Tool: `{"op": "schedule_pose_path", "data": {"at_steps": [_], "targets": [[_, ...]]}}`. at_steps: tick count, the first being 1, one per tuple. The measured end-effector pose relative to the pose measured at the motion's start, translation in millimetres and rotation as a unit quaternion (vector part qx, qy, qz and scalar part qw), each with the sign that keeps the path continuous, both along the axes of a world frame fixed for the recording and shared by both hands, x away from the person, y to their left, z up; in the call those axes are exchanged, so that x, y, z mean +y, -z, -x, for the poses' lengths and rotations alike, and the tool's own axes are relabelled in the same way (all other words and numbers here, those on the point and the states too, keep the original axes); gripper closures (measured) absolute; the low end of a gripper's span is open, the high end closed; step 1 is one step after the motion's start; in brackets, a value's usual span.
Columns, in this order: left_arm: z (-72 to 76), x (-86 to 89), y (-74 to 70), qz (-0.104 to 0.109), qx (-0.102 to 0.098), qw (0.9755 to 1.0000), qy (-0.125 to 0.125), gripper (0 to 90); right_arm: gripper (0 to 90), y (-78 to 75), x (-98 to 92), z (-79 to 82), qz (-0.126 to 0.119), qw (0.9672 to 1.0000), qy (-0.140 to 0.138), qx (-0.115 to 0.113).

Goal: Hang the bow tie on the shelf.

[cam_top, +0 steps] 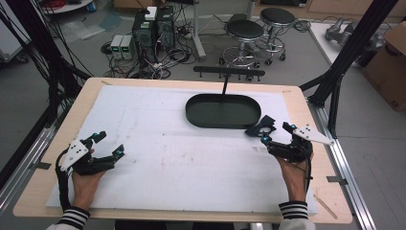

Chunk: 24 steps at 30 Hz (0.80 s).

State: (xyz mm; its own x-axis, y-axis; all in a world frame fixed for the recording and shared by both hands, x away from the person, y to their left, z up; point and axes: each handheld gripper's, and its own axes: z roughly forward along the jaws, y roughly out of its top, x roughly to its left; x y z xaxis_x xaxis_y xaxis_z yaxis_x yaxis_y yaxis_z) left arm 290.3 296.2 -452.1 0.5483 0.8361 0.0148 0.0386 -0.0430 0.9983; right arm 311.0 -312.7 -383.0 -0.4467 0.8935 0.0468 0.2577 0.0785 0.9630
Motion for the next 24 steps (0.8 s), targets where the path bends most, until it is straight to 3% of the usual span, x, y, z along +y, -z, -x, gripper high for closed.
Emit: {"op": "schedule_pose_path", "data": {"at_steps": [4,9,17,24], "targets": [[0.0,0.0,0.0,0.0,0.0,1.0,0.0,13.6,10.1,-9.2,-0.7,-10.3,0.006,0.9999,-0.003,0.014],[-0.1,0.2,0.0,0.002,0.0,1.0,0.001,13.7,10.1,-18.0,-0.4,-27.1,0.036,0.9989,-0.003,0.031],[0.0,-0.1,0.0,0.0,0.0,1.0,0.0,13.7,10.1,-31.8,-1.2,-47.4,0.047,0.9976,-0.006,0.05],[0.1,0.0,0.0,-0.002,0.0,1.0,0.001,13.7,10.1,-29.5,-3.5,-63.9,0.058,0.9953,-0.006,0.077]]}}
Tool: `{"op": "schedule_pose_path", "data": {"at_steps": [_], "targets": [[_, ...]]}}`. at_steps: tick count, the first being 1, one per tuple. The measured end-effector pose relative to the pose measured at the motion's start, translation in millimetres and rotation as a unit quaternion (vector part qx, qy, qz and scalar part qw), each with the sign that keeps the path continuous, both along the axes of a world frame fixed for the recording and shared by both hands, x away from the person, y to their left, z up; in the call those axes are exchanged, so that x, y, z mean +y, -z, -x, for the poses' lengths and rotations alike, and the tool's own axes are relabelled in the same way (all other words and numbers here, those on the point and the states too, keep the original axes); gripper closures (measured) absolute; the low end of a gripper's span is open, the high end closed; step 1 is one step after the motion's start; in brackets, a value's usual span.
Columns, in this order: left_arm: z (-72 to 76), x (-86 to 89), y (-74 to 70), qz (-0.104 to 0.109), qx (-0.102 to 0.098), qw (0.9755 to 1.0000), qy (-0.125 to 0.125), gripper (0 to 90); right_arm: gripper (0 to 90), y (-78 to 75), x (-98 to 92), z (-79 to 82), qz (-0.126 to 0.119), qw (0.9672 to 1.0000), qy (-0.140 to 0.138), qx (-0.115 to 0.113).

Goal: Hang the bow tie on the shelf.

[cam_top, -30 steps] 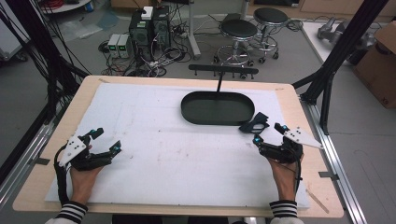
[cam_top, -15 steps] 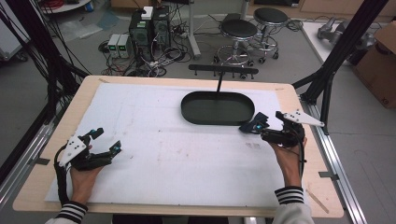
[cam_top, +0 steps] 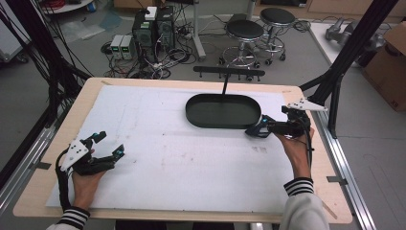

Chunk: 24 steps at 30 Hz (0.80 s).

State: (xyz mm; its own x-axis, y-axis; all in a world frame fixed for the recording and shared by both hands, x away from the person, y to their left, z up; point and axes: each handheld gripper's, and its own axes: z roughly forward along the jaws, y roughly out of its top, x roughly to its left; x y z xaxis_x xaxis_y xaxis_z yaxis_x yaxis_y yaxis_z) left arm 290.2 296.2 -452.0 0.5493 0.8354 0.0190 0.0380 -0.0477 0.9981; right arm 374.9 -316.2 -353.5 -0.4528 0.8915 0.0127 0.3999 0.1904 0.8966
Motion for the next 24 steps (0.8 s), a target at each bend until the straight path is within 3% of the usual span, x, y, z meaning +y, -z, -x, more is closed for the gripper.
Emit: {"op": "schedule_pose_path", "data": {"at_steps": [5,7,12,20,24], "targets": [[0.0,-0.1,-0.1,-0.001,0.0,1.0,0.0,13.7,10.2,5.6,-6.2,-13.9,0.0,0.9997,0.007,0.024],[0.0,-0.1,0.0,0.0,0.0,1.0,0.0,13.7,10.1,5.9,-9.5,-25.5,0.016,0.9989,0.007,0.044],[-0.1,-0.2,-0.1,-0.001,0.0,1.0,0.0,13.7,10.1,0.1,-10.6,-35.6,0.022,0.9986,0.007,0.047],[0.1,-0.7,0.0,-0.002,-0.001,1.0,-0.001,13.7,10.2,6.3,-14.1,-46.7,0.023,0.9973,0.006,0.07],[0.3,-0.9,0.0,-0.005,-0.002,1.0,0.0,13.7,10.2,3.9,-18.2,-52.9,0.028,0.9952,-0.006,0.094]]}}
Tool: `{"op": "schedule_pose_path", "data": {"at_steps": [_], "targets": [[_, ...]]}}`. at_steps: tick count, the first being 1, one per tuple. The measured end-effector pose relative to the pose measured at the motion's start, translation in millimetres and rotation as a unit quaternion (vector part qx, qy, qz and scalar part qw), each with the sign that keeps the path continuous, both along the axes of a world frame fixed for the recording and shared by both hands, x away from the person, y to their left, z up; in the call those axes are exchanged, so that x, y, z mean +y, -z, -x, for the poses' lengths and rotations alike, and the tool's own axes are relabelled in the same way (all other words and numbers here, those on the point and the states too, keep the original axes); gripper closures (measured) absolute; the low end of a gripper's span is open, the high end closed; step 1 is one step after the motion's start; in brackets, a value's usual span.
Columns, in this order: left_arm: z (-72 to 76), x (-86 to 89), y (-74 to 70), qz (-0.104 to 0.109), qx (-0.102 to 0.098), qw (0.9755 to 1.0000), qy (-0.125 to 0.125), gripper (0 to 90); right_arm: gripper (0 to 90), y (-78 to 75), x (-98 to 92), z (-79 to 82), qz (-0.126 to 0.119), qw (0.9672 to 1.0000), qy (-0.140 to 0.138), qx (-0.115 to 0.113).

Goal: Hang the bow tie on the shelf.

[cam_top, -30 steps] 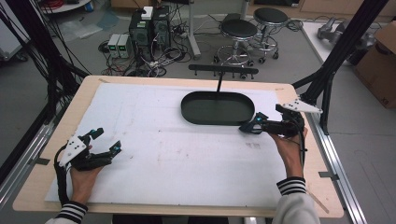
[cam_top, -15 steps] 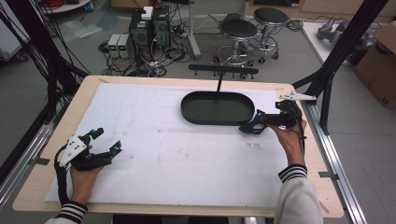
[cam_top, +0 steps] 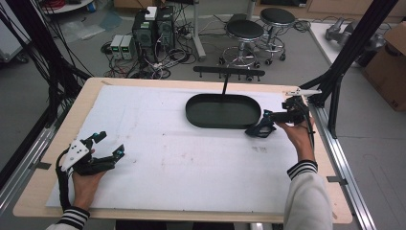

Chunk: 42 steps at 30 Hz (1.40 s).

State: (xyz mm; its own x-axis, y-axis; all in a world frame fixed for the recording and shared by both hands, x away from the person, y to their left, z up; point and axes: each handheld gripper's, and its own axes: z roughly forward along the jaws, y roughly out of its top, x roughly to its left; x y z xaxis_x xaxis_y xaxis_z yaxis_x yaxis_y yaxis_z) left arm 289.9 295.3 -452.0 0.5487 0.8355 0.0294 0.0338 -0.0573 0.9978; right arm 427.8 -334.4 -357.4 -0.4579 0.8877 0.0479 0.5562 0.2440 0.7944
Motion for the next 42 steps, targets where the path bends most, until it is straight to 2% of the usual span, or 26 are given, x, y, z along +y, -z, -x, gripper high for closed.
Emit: {"op": "schedule_pose_path", "data": {"at_steps": [5,10,13,15,26,30,36,38,42], "targets": [[0.1,-0.2,0.0,0.0,0.0,1.0,0.0,13.7,12.2,-4.6,-3.5,-5.6,-0.001,1.0,-0.003,0.004],[0.2,-0.6,0.0,0.0,0.0,1.0,-0.001,13.7,12.5,5.5,-9.2,-11.6,0.007,0.9995,0.001,0.032],[0.2,-0.7,0.0,-0.001,-0.001,1.0,-0.001,13.7,12.5,9.6,-11.2,-14.8,0.007,0.9992,0.002,0.039],[0.2,-0.9,0.0,-0.002,-0.001,1.0,-0.002,13.7,12.5,12.8,-12.0,-17.3,-0.002,0.9989,0.003,0.048],[0.6,-1.3,-0.1,-0.006,-0.002,1.0,-0.002,13.7,16.2,27.2,-12.1,-26.9,0.011,0.9966,0.003,0.082],[0.6,-1.4,-0.1,-0.007,-0.002,1.0,-0.002,13.7,18.4,30.3,-11.7,-28.8,0.014,0.9954,0.011,0.095],[0.7,-1.7,-0.1,-0.008,-0.003,1.0,-0.003,13.7,18.5,37.9,-11.9,-31.5,0.009,0.9915,0.017,0.128],[0.8,-1.8,-0.1,-0.008,-0.003,1.0,-0.002,13.7,18.6,39.3,-11.4,-32.4,0.01,0.991,0.018,0.132],[0.8,-1.8,-0.1,-0.008,-0.004,1.0,-0.002,13.7,25.0,42.0,-9.2,-34.3,0.008,0.9896,0.02,0.142]]}}
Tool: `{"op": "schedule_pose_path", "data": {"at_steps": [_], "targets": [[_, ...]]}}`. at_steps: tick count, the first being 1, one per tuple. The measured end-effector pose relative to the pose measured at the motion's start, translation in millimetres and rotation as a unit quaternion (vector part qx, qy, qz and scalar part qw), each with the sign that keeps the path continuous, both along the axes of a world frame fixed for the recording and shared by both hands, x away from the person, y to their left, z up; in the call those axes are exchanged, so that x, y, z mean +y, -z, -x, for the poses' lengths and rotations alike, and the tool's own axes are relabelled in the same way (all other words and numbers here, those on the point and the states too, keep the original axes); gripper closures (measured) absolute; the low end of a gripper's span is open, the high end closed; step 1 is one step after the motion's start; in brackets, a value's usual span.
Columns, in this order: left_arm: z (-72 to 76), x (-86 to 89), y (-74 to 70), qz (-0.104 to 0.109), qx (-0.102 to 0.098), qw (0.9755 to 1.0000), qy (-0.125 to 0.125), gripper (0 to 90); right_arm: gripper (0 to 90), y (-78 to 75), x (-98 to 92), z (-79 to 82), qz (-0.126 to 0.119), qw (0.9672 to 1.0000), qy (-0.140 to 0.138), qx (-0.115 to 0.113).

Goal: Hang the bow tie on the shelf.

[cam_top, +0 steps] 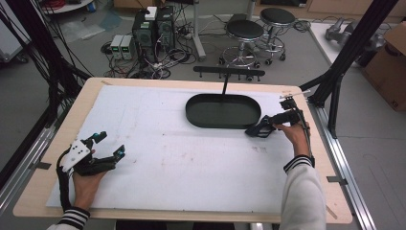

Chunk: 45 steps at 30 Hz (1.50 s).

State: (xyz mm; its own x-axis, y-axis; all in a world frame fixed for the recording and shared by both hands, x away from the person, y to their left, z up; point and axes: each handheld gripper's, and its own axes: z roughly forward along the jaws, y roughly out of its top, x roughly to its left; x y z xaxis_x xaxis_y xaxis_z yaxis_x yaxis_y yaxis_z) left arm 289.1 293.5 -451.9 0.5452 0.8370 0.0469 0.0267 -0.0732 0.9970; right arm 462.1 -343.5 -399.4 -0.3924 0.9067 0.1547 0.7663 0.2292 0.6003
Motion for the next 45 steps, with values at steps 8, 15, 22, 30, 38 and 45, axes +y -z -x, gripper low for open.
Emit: {"op": "schedule_pose_path", "data": {"at_steps": [8,15,22,30,38,45], "targets": [[0.0,0.2,0.0,0.001,0.0,1.0,0.001,13.7,32.4,7.7,-1.4,-5.1,-0.016,0.9989,0.035,0.028],[0.0,0.2,0.0,0.001,0.001,1.0,0.002,13.7,39.5,13.4,-3.1,-7.0,-0.04,0.9968,0.043,0.054],[0.1,0.0,0.0,0.0,0.0,1.0,0.001,13.7,43.1,15.0,-3.4,-6.3,-0.05,0.9958,0.038,0.066],[0.0,0.0,0.0,0.0,0.0,1.0,0.001,13.7,51.2,15.2,0.2,-6.0,-0.053,0.9957,0.038,0.066],[0.0,0.0,0.0,0.0,0.0,1.0,0.001,13.7,59.5,13.6,4.2,-5.4,-0.051,0.996,0.036,0.063],[0.0,0.0,0.0,0.0,0.0,1.0,0.001,13.7,72.8,10.9,4.3,-3.8,-0.053,0.9964,0.031,0.059]]}}
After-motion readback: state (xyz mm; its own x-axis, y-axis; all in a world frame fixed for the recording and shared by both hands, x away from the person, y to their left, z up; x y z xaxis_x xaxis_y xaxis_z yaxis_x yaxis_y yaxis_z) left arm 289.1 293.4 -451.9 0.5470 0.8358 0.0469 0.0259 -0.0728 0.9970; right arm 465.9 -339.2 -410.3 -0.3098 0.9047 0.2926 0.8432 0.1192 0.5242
